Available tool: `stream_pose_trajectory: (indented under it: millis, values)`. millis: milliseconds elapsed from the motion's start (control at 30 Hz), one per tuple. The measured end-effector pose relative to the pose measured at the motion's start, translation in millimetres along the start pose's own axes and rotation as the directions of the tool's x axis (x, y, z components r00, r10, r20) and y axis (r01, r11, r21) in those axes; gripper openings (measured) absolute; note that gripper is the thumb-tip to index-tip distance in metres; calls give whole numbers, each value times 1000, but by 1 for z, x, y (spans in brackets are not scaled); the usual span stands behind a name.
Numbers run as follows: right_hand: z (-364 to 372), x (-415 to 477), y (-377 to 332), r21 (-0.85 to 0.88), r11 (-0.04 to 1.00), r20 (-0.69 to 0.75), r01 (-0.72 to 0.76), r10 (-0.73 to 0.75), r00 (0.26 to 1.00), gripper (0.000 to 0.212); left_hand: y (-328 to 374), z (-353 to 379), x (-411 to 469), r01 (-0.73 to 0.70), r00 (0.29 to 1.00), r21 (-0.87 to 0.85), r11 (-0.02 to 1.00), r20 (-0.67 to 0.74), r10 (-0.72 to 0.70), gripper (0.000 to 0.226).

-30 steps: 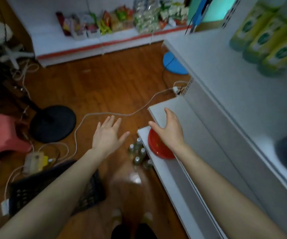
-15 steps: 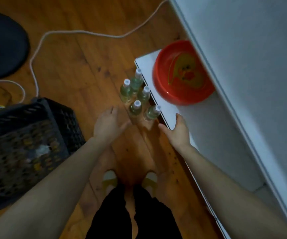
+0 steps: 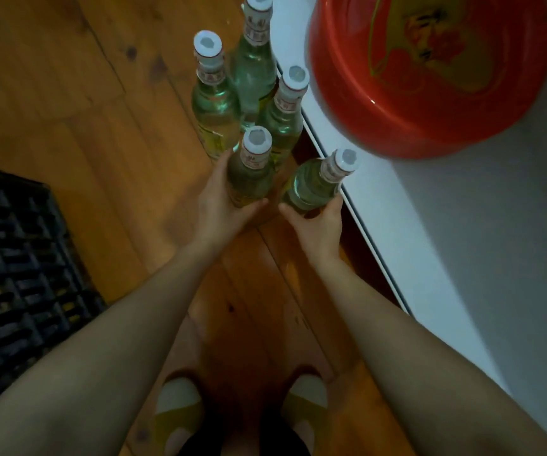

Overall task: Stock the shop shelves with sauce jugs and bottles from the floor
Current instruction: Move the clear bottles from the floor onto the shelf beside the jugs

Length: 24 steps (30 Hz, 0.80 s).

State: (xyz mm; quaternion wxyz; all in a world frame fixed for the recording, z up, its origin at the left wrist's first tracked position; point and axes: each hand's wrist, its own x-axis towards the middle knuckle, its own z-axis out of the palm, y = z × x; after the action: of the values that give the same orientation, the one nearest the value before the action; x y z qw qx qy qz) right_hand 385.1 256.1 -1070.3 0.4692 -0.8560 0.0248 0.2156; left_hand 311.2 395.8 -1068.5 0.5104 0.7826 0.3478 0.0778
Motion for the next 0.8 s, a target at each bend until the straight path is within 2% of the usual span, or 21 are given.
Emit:
stream_pose_trajectory:
  millis: [133, 367, 567, 800]
  values:
    - [7, 2, 1, 37, 999, -65, 0, 2, 998, 63, 2, 1, 0, 4, 999, -88, 996, -40, -8, 82]
    - [-32, -52, -44, 15, 1000, 63, -6, 5, 998, 56, 52, -40, -51, 74, 992, -179, 981, -91, -91, 76]
    - [-93, -131, -141, 20, 1000, 134, -20, 17, 991, 57, 153, -117, -113, 129, 987, -206, 970, -72, -147, 65]
    - [-166, -228, -293, 43, 999, 125, -7, 2, 992, 65, 289, -232, -180, 113, 991, -137, 984, -49, -121, 74]
